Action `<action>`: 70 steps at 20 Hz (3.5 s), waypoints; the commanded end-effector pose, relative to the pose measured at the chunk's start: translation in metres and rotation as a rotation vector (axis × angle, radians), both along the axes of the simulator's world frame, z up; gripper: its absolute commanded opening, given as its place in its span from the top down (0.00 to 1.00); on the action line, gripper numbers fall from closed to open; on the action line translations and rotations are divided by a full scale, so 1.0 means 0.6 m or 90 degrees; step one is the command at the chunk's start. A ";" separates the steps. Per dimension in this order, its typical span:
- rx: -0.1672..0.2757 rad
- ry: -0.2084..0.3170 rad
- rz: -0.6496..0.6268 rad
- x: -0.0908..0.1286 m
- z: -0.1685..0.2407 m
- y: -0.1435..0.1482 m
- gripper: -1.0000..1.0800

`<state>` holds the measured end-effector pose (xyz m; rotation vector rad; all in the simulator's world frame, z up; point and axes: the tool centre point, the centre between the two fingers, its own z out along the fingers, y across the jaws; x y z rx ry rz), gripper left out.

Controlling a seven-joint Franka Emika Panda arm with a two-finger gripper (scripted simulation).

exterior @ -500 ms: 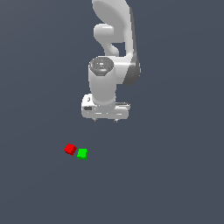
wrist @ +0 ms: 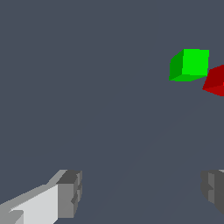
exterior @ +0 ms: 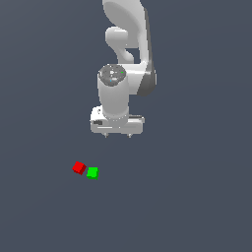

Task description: Stack the red cube on top of the green cube.

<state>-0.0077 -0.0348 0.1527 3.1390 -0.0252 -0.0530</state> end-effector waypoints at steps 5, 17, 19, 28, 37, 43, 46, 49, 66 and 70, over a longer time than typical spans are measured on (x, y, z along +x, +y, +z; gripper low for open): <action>0.001 -0.001 0.045 -0.003 -0.008 -0.022 0.04; 0.003 -0.004 0.192 -0.003 -0.034 -0.091 0.04; 0.004 -0.005 0.219 -0.001 -0.039 -0.103 0.04; 0.006 -0.008 0.340 0.014 -0.060 -0.159 0.04; 0.009 -0.011 0.468 0.043 -0.083 -0.213 0.04; 0.010 -0.013 0.557 0.069 -0.099 -0.246 0.04; 0.011 -0.014 0.603 0.085 -0.108 -0.262 0.04; 0.012 -0.015 0.648 0.102 -0.116 -0.276 0.04; 0.014 -0.018 0.775 0.156 -0.138 -0.304 0.04; 0.014 -0.018 0.774 0.155 -0.138 -0.304 0.04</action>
